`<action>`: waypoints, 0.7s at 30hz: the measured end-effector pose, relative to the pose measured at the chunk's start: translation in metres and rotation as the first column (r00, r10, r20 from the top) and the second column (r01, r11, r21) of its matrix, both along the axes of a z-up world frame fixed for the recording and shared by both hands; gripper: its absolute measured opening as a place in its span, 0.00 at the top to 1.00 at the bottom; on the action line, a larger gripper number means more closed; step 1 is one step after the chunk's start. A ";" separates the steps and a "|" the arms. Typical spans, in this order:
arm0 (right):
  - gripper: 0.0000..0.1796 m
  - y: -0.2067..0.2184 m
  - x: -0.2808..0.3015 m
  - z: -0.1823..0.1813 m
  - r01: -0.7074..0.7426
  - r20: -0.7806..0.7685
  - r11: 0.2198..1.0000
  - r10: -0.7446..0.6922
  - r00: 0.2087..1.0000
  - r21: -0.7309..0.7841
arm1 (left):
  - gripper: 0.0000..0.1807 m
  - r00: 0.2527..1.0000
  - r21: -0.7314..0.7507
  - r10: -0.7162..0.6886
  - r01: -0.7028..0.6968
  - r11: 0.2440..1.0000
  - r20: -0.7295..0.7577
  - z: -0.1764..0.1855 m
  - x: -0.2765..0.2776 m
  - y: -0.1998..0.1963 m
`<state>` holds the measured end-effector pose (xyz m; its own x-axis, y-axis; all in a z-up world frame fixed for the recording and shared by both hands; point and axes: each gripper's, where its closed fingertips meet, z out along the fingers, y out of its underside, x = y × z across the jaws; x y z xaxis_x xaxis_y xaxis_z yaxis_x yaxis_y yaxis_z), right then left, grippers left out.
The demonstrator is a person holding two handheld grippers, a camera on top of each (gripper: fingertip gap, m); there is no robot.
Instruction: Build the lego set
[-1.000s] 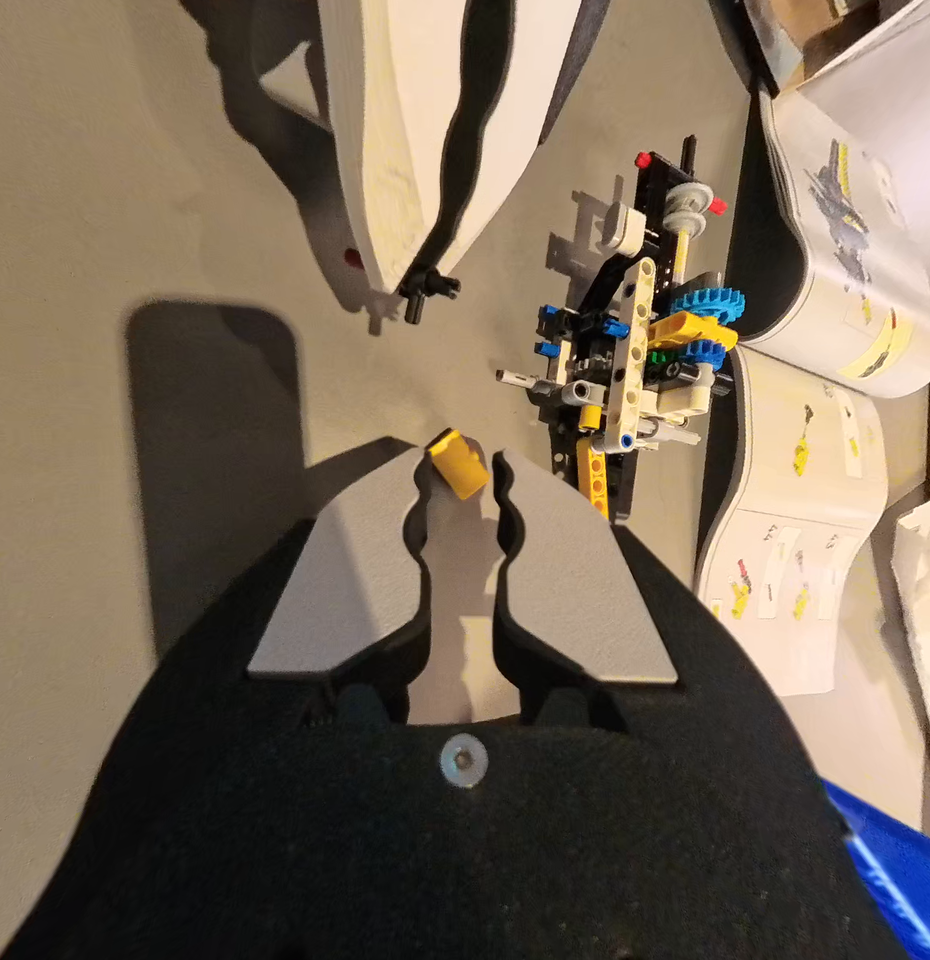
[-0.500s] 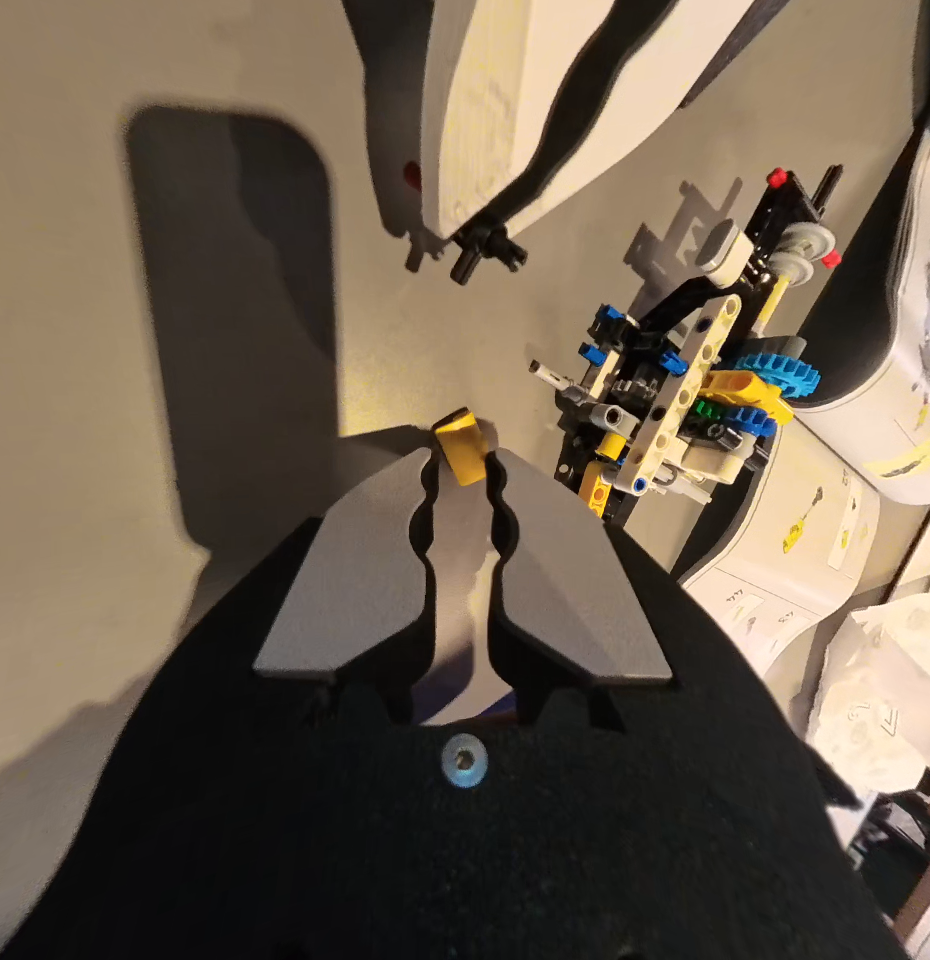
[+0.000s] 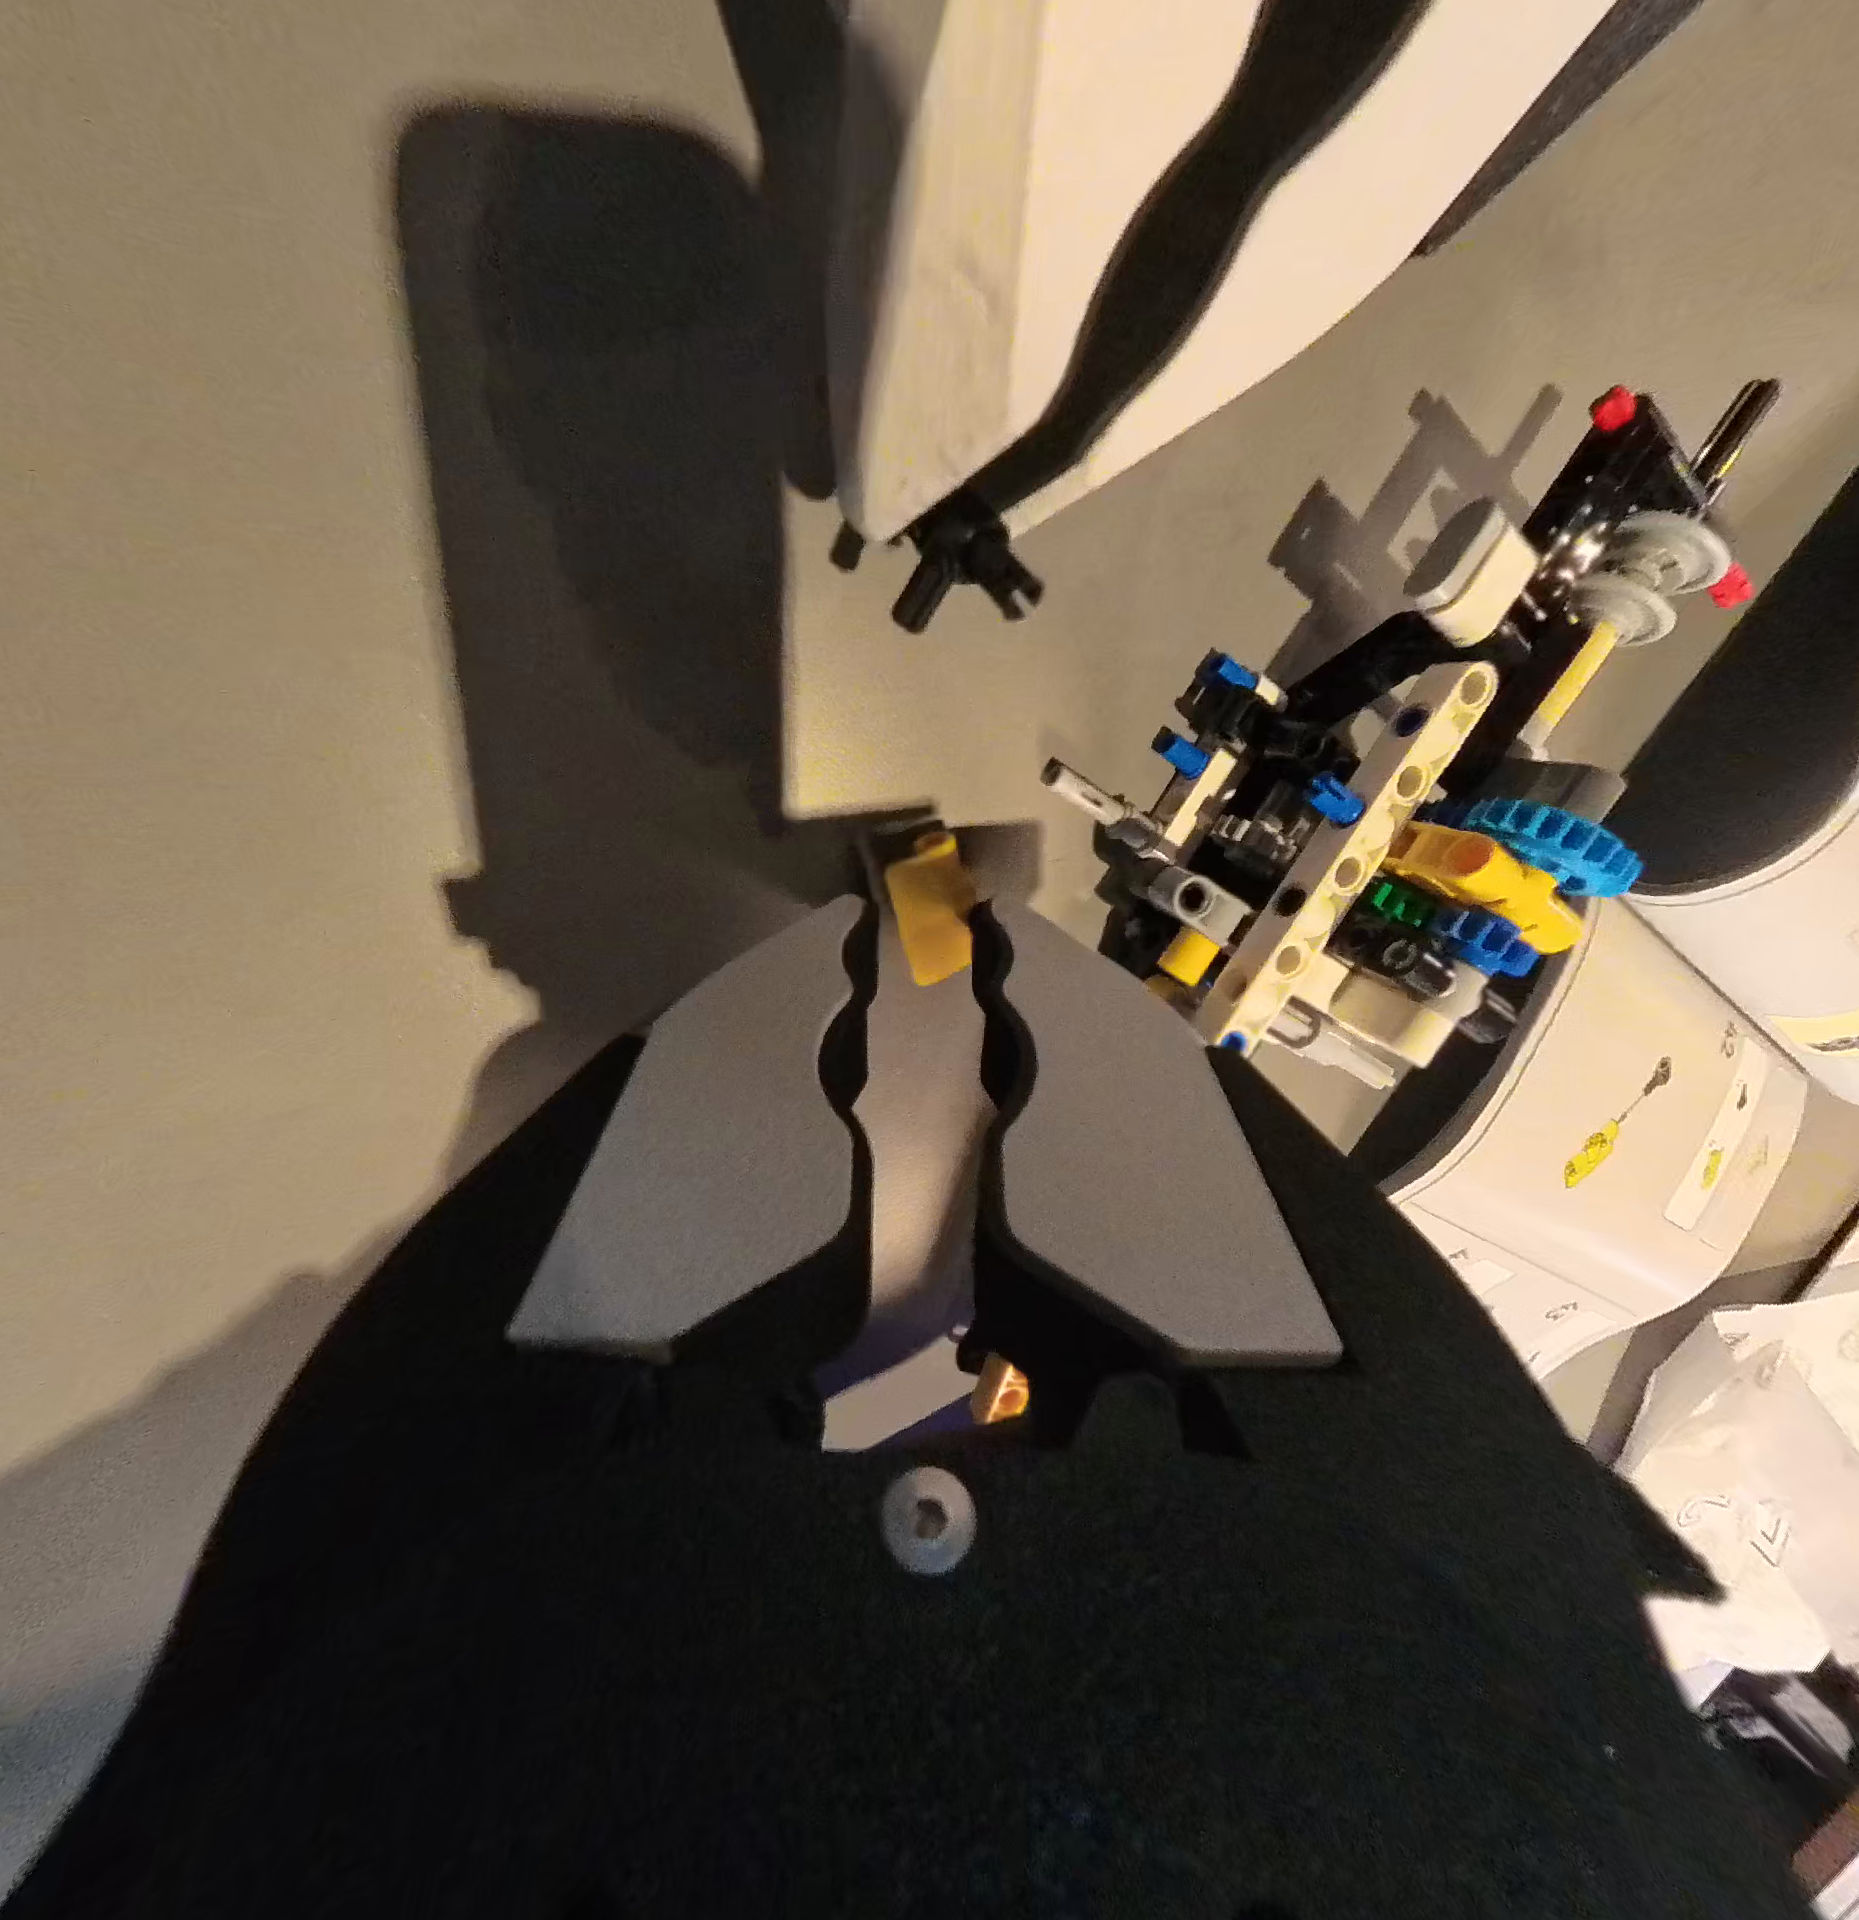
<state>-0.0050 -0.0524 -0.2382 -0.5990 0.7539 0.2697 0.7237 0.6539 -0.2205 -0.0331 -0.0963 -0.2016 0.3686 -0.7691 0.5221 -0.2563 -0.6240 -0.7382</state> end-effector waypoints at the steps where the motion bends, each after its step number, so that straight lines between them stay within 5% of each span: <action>1: 0.92 0.000 0.001 -0.001 -0.001 0.020 1.000 0.001 1.000 -0.013 | 0.96 1.000 0.000 0.003 -0.003 1.000 -0.001 0.000 0.000 0.000; 21: 0.96 -0.003 -0.001 -0.003 0.159 0.074 0.976 -0.150 0.986 -0.145 | 0.96 1.000 0.000 0.016 -0.016 1.000 -0.010 -0.002 -0.002 0.004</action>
<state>-0.0064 -0.0557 -0.2407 -0.4841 0.8678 0.1122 0.8288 0.4959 -0.2591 -0.0353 -0.0928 -0.2040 0.3857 -0.7632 0.5184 -0.2536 -0.6280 -0.7357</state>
